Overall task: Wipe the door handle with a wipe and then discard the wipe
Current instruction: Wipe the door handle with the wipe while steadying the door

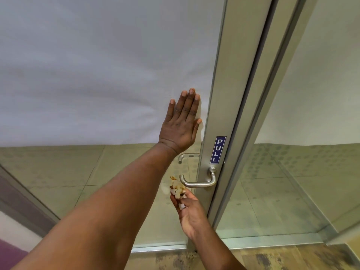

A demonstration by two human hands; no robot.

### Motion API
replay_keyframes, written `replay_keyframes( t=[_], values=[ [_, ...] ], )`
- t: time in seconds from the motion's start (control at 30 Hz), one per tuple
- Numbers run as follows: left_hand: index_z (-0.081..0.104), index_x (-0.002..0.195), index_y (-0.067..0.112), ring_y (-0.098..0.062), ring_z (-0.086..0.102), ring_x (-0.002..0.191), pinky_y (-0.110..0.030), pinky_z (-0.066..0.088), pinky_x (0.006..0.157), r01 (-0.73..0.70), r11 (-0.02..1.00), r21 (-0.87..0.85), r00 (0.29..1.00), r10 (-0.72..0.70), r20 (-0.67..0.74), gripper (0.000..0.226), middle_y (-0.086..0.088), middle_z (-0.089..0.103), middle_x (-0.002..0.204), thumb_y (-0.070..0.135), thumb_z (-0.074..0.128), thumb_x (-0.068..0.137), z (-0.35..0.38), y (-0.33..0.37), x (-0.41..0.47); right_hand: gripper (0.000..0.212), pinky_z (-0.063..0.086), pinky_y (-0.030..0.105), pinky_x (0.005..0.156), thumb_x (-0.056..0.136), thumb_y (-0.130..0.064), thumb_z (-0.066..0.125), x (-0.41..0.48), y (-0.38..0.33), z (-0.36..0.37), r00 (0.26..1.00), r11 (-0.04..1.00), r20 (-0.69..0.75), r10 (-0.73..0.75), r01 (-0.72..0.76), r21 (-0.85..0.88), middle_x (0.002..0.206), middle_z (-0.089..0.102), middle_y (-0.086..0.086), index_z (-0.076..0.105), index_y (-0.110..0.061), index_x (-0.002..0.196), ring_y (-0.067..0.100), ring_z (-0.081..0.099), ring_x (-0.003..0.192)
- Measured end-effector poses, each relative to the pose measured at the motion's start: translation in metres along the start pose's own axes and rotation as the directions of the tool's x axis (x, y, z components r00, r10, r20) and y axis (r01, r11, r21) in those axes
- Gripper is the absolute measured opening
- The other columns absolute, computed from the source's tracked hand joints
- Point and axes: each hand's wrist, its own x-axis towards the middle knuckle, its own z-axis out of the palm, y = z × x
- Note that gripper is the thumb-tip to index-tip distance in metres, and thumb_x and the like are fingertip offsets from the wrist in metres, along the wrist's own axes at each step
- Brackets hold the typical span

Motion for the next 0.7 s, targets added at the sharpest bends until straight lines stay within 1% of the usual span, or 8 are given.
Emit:
replay_keyframes(
  t=[0.07, 0.23, 0.33, 0.4, 0.47, 0.53, 0.6, 0.7],
  values=[
    [-0.006, 0.161, 0.01, -0.023, -0.016, 0.155, -0.043, -0.011, 0.127, 0.003, 0.999, -0.04, 0.999, -0.001, 0.046, 0.072, -0.015, 0.003, 0.171, 0.039, 0.032, 0.107, -0.008, 0.0, 0.0, 0.053, 0.059, 0.037, 0.093, 0.087, 0.022, 0.038, -0.009, -0.005, 0.002, 1.0, 0.999, 0.019, -0.021, 0.022, -0.043, 0.125, 0.071, 0.02, 0.063, -0.002, 0.128, 0.033, 0.069, 0.116],
    [0.013, 0.163, 0.01, -0.025, -0.002, 0.159, -0.045, 0.001, 0.129, -0.097, 0.976, -0.197, 0.991, 0.112, 0.068, 0.065, -0.014, 0.006, 0.172, 0.036, 0.035, 0.108, -0.031, 0.006, -0.021, 0.043, 0.06, 0.034, 0.07, 0.085, 0.021, 0.042, -0.027, -0.031, 0.009, 0.981, 0.947, -0.017, -0.193, 0.181, -0.265, 0.1, 0.079, 0.017, 0.073, -0.004, 0.102, 0.031, 0.075, 0.093],
    [0.041, 0.154, 0.013, -0.025, 0.035, 0.149, -0.042, 0.026, 0.124, -0.091, 0.922, -0.377, 0.985, 0.138, 0.1, 0.052, -0.01, 0.033, 0.164, 0.034, 0.041, 0.107, -0.044, 0.018, -0.056, 0.044, 0.055, 0.026, 0.066, 0.081, 0.017, 0.046, -0.038, -0.052, 0.016, 0.939, 0.837, 0.043, -0.34, 0.323, -0.442, 0.083, 0.077, 0.011, 0.079, -0.013, 0.081, 0.018, 0.07, 0.073],
    [0.059, 0.139, 0.016, -0.023, 0.058, 0.126, -0.044, 0.046, 0.108, 0.107, 0.85, -0.516, 0.98, -0.004, 0.198, 0.042, -0.005, 0.06, 0.143, 0.035, 0.044, 0.105, -0.05, 0.027, -0.076, 0.037, 0.055, 0.022, 0.065, 0.08, 0.011, 0.056, -0.045, -0.068, 0.017, 0.897, 0.742, 0.089, -0.433, 0.41, -0.53, 0.083, 0.078, 0.007, 0.08, -0.017, 0.083, 0.015, 0.07, 0.072],
    [0.069, 0.126, 0.023, -0.016, 0.069, 0.105, -0.043, 0.057, 0.09, 0.425, 0.669, -0.61, 0.894, -0.203, 0.4, 0.032, 0.004, 0.074, 0.118, 0.035, 0.048, 0.105, -0.058, 0.036, -0.088, 0.034, 0.055, 0.021, 0.067, 0.081, 0.008, 0.063, -0.054, -0.082, 0.019, 0.845, 0.617, 0.152, -0.513, 0.486, -0.618, 0.088, 0.08, 0.003, 0.08, -0.02, 0.088, 0.013, 0.072, 0.078],
    [0.073, 0.116, 0.026, -0.011, 0.073, 0.087, -0.045, 0.062, 0.076, 0.678, 0.347, -0.648, 0.735, -0.301, 0.608, 0.022, 0.006, 0.077, 0.097, 0.027, 0.055, 0.104, -0.064, 0.043, -0.093, 0.033, 0.058, 0.027, 0.076, 0.083, 0.01, 0.068, -0.06, -0.094, 0.02, 0.788, 0.516, 0.192, -0.585, 0.544, -0.662, 0.094, 0.079, 0.003, 0.079, -0.019, 0.095, 0.016, 0.073, 0.089],
    [0.076, 0.111, 0.022, -0.016, 0.074, 0.084, -0.045, 0.063, 0.076, 0.748, 0.171, -0.641, 0.661, -0.283, 0.696, 0.019, 0.002, 0.078, 0.092, 0.015, 0.061, 0.1, -0.069, 0.046, -0.095, 0.03, 0.058, 0.03, 0.083, 0.082, 0.009, 0.072, -0.068, -0.102, 0.024, 0.729, 0.438, 0.198, -0.656, 0.581, -0.686, 0.094, 0.079, 0.0, 0.078, -0.016, 0.097, 0.017, 0.073, 0.093],
    [0.076, 0.11, 0.022, -0.019, 0.074, 0.095, -0.029, 0.059, 0.084, 0.757, 0.089, -0.647, 0.651, -0.192, 0.734, 0.027, -0.002, 0.079, 0.101, 0.003, 0.064, 0.096, -0.077, 0.051, -0.095, 0.03, 0.057, 0.021, 0.072, 0.081, 0.01, 0.071, -0.077, -0.108, 0.032, 0.676, 0.407, 0.189, -0.712, 0.617, -0.673, 0.086, 0.079, -0.005, 0.078, -0.017, 0.091, 0.01, 0.074, 0.083]
  ],
)
